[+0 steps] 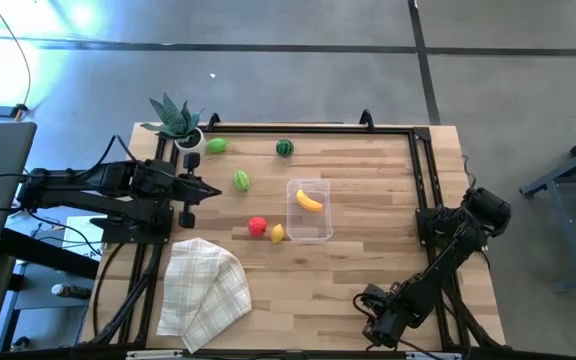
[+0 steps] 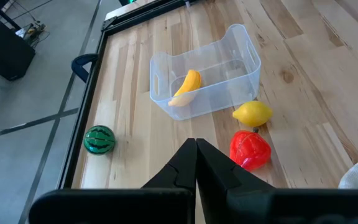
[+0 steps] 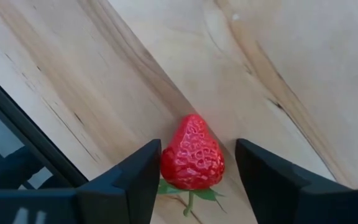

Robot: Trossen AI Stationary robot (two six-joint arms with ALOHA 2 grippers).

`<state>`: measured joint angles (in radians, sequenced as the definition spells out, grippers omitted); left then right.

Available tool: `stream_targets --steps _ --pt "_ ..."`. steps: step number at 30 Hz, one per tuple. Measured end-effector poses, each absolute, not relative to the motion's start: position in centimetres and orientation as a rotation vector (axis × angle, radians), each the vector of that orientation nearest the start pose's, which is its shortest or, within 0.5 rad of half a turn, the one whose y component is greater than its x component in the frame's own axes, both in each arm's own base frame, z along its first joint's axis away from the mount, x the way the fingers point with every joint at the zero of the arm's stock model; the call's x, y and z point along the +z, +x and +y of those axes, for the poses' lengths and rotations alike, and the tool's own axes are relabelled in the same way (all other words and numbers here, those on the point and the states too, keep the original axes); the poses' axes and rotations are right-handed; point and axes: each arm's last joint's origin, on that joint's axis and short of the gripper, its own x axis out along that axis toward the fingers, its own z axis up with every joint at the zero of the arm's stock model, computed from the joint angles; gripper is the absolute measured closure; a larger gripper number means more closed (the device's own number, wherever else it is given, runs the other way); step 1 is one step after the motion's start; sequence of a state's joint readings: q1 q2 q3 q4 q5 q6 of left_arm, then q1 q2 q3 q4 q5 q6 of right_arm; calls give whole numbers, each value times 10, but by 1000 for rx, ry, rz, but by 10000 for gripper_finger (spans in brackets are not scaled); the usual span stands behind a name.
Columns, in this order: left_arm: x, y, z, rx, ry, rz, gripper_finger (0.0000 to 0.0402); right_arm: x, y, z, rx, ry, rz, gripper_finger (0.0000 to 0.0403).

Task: Pick and placing Produce into tupperware
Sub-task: Put the strawberry into the transparent bin

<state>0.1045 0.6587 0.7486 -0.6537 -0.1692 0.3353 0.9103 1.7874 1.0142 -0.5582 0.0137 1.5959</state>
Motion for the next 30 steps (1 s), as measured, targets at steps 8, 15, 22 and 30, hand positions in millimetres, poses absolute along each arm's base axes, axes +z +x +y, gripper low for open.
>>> stream_targets --steps 8,15,22,30 --pt "295 130 19 169 343 604 401 139 195 250 -354 696 1406 205" --pt "295 130 19 169 343 605 401 139 194 249 -359 689 1408 228" --pt "295 130 19 170 343 605 401 138 194 249 -366 689 1402 257" --pt "295 130 19 170 343 605 401 139 194 249 -361 687 1401 260"
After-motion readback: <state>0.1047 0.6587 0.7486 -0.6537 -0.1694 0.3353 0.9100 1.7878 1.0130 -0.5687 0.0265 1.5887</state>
